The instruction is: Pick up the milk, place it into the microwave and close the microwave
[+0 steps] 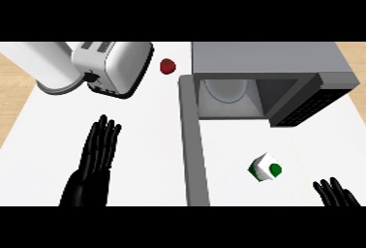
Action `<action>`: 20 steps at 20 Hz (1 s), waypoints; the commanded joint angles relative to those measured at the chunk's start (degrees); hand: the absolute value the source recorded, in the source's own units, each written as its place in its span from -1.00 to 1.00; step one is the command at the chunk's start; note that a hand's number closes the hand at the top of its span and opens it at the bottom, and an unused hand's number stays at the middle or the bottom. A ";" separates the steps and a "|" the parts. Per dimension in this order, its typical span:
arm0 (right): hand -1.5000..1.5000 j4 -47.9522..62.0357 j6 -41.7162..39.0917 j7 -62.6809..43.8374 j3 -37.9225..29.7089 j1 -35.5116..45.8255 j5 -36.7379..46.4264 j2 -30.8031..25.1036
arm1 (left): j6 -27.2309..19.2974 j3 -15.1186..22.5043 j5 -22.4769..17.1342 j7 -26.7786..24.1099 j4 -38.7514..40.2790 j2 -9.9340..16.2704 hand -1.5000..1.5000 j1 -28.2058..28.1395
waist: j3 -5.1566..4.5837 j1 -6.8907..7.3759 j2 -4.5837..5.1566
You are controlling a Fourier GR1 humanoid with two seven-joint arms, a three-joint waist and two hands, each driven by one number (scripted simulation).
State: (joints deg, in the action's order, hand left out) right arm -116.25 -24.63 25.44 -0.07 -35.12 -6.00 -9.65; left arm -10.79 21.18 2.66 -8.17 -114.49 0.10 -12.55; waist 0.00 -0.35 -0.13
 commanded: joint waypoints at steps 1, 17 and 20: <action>-1.00 5.25 -1.70 3.93 -2.36 1.51 1.28 -0.17 | -6.09 6.74 2.40 -0.28 1.35 -0.10 -1.00 0.63 | 0.01 0.12 0.06; -1.00 38.82 5.84 18.28 -6.64 20.75 11.97 2.81 | -4.33 9.64 -2.25 -7.93 -0.67 5.55 -1.00 -9.48 | 0.02 0.84 0.12; -1.00 41.95 9.88 17.54 -6.18 25.03 14.87 4.23 | -2.23 6.93 -5.71 -11.59 1.99 6.65 -1.00 -9.70 | 0.00 0.83 0.14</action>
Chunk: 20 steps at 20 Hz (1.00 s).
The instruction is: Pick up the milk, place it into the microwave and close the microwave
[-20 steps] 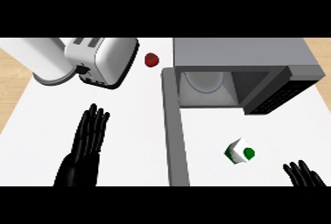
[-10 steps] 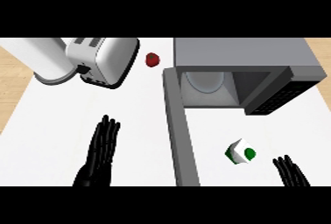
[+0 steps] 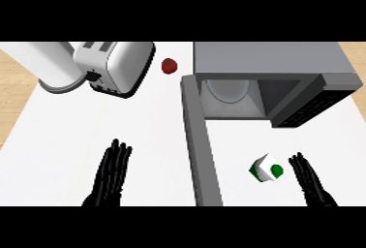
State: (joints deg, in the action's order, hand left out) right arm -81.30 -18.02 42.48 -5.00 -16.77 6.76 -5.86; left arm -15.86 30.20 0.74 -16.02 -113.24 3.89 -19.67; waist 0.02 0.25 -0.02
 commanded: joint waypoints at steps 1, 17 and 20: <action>-1.00 4.73 2.68 2.30 0.82 2.15 3.20 0.93 | 1.49 0.06 -2.25 -2.03 -2.85 3.16 -1.00 -4.02 | -0.02 -0.05 -0.03; 1.00 41.39 12.31 18.16 -8.63 25.71 4.12 -2.50 | 10.85 -11.66 -12.38 -7.90 -1.57 9.40 -1.00 -8.31 | 0.03 0.43 0.08; 1.00 50.50 14.16 23.77 -10.19 28.99 4.24 -2.58 | 11.97 -11.39 -13.09 -8.34 -1.89 9.13 -1.00 -9.31 | 0.06 0.66 0.15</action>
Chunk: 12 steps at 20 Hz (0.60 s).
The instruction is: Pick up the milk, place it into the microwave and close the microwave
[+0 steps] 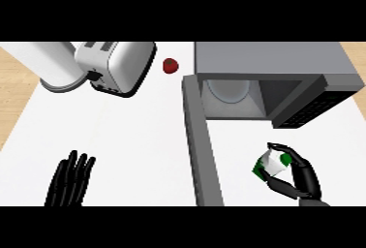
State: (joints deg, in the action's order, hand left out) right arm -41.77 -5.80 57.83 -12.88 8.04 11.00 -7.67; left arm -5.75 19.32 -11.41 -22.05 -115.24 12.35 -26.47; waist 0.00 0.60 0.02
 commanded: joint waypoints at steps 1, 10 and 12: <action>1.00 8.95 4.47 7.78 -1.70 3.59 0.22 0.85 | -0.54 -0.58 0.46 2.38 -1.26 -0.09 -1.00 0.54 | 0.06 -0.05 0.07; 1.00 15.65 15.91 -0.18 -4.76 13.10 0.94 0.72 | 4.59 -6.26 -3.95 -0.76 1.19 1.80 -1.00 0.34 | 0.05 0.30 0.15; 1.00 17.64 18.12 1.43 -6.46 12.54 0.32 -0.15 | 3.27 -3.16 -1.56 -1.00 -2.23 0.81 -1.00 -3.43 | 0.08 0.49 0.14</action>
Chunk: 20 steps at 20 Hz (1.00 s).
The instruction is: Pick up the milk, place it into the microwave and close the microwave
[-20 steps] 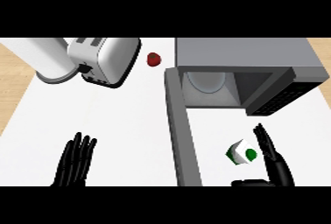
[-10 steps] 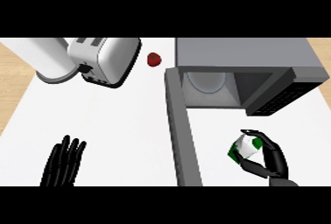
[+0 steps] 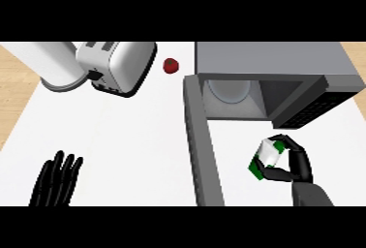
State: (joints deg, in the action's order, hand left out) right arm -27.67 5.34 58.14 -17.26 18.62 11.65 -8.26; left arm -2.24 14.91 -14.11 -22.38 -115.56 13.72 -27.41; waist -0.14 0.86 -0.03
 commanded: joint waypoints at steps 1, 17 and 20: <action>1.00 5.43 7.44 -2.31 -2.81 6.98 -0.48 -0.70 | 0.25 0.30 0.47 1.16 -0.46 -0.08 -1.00 0.54 | 0.25 0.34 0.33; 1.00 -2.06 -2.07 3.57 3.09 5.39 -1.66 6.17 | 5.91 -5.75 -3.29 -1.75 5.40 -0.11 -1.00 0.92 | 0.13 -0.78 -0.03; 1.00 -10.83 1.68 -2.39 8.24 1.88 -3.75 8.14 | 4.97 -6.65 -5.06 3.81 -3.55 1.21 -1.00 -4.07 | 0.11 -0.88 -0.25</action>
State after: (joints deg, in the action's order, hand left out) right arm -31.37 5.74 58.08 -12.84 23.04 9.17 -1.90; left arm 2.72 9.45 -17.73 -22.10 -115.14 14.23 -29.69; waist -0.02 0.19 -0.15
